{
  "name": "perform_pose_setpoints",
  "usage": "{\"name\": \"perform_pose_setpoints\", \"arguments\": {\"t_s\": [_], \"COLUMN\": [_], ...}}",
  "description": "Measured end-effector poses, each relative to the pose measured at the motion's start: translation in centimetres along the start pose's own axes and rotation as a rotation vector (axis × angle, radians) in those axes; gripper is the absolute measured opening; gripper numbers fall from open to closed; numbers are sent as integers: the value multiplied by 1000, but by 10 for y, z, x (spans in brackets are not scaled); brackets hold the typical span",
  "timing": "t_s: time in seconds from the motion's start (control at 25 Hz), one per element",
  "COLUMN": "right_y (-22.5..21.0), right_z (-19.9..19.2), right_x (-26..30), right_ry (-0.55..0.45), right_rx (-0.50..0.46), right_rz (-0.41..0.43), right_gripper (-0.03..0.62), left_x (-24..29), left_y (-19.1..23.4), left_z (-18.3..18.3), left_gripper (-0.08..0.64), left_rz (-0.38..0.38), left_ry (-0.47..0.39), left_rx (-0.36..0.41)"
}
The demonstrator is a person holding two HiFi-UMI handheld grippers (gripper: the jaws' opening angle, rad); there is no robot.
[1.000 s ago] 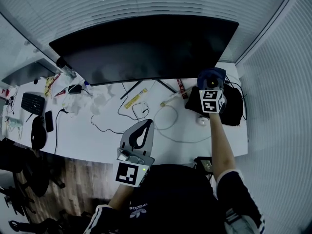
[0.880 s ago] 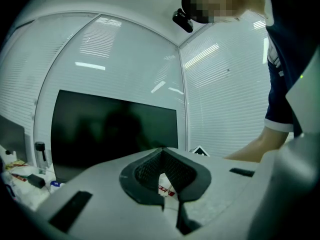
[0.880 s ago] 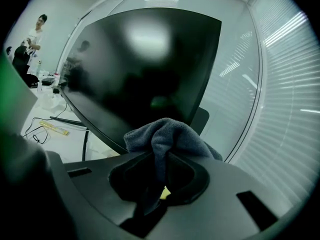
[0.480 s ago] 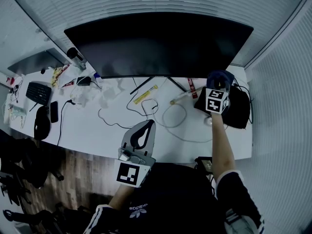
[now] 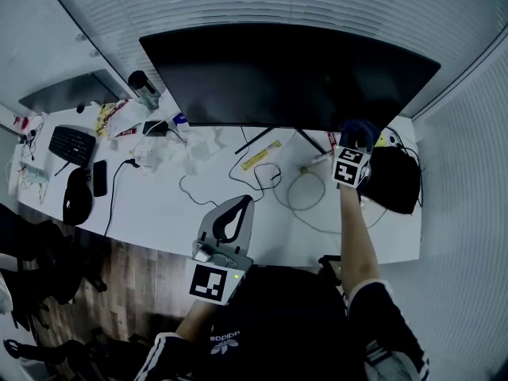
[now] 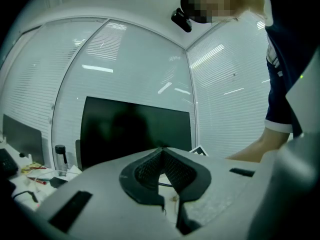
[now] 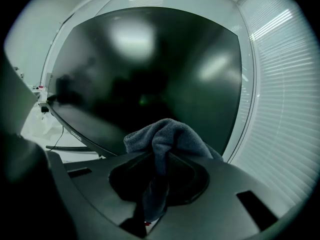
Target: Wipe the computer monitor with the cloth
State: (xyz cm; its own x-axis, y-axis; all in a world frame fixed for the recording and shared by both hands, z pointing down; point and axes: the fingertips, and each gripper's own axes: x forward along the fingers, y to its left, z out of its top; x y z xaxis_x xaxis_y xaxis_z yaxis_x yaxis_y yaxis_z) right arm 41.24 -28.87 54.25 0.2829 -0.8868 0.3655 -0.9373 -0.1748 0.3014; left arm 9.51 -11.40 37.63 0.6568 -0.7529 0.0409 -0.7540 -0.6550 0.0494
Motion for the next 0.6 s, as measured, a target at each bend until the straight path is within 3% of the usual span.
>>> {"name": "perform_pose_setpoints", "arguments": {"t_s": [0.6], "right_y": [114], "right_z": [33], "right_x": [-11], "right_ry": [-6], "right_rx": [31], "right_rz": [31], "right_gripper": [48], "left_x": [-36], "left_y": [84], "left_z": [5], "left_gripper": [5], "left_rz": [-5], "left_ry": [-3], "left_rx": [-6]}}
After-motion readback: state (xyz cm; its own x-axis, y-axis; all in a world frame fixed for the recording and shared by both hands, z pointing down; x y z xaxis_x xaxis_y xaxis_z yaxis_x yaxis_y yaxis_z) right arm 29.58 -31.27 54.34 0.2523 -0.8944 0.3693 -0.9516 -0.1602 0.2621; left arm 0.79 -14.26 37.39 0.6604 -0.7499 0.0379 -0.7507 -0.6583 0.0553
